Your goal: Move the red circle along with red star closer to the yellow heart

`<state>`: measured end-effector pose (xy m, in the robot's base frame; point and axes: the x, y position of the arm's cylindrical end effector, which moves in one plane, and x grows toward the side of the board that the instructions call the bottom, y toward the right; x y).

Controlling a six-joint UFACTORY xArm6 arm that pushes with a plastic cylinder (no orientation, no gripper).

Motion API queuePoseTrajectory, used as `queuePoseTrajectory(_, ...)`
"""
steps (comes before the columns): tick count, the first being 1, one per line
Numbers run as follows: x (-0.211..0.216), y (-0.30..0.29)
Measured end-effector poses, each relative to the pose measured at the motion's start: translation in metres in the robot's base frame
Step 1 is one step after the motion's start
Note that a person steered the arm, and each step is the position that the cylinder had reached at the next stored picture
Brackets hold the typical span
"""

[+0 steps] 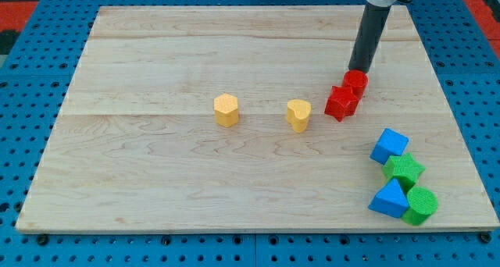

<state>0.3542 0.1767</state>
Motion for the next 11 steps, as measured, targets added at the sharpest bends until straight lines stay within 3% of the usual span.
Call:
queuePoseTrajectory(2,0.024,0.004)
queuePoseTrajectory(6,0.058,-0.043)
queuePoseTrajectory(8,0.040,-0.039)
queuePoseTrajectory(11,0.061,-0.049)
